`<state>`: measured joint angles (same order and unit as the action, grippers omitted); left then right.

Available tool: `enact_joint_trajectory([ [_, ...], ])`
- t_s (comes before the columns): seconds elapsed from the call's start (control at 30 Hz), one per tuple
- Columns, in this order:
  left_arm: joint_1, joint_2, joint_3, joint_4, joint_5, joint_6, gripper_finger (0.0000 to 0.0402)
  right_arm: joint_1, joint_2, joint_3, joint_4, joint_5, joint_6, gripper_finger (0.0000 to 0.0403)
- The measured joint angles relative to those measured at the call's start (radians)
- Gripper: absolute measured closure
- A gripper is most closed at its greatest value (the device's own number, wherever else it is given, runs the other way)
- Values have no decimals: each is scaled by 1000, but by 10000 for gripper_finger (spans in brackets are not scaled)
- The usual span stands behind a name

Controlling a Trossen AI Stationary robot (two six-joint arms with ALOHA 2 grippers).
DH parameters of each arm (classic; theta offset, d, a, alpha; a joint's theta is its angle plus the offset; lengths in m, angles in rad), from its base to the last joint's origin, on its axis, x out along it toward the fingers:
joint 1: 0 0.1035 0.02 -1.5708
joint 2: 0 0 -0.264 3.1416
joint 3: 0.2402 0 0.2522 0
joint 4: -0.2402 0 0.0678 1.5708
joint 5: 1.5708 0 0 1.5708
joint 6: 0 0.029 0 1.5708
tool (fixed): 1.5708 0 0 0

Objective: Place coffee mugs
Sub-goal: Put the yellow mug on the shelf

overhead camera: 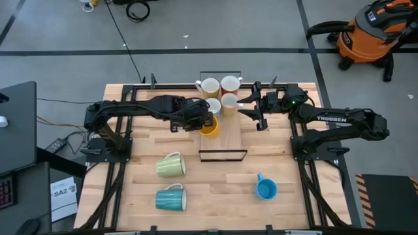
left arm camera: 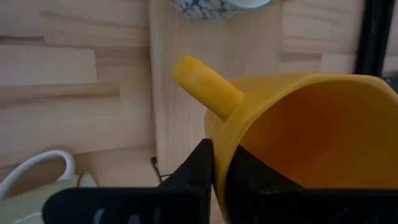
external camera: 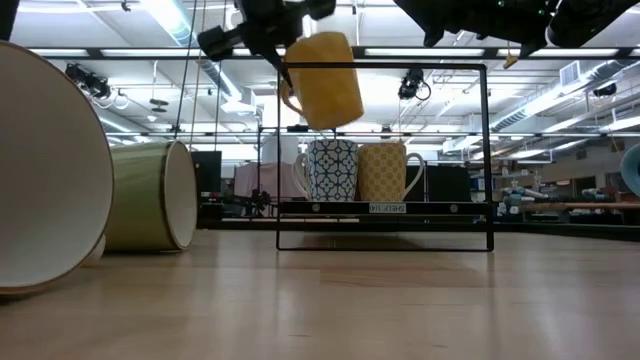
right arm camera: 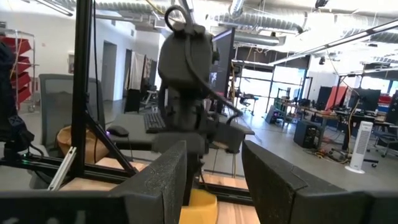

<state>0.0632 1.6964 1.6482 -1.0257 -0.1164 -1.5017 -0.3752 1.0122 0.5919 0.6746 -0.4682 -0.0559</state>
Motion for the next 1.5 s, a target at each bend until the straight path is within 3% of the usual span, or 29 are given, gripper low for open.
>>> enact_joint_trajectory([
  [0.23, 26, 68, 0, 1, 44, 0, 372, -1, 0, 0, -6, 1, 0, 242],
  [0.9, 109, 218, 0, 8, 49, 48, 366, -1, 0, 0, -27, 2, 0, 242],
  [1.5, 121, 224, 0, 7, 8, 50, 362, -1, 0, 0, -28, 2, 0, 242],
])
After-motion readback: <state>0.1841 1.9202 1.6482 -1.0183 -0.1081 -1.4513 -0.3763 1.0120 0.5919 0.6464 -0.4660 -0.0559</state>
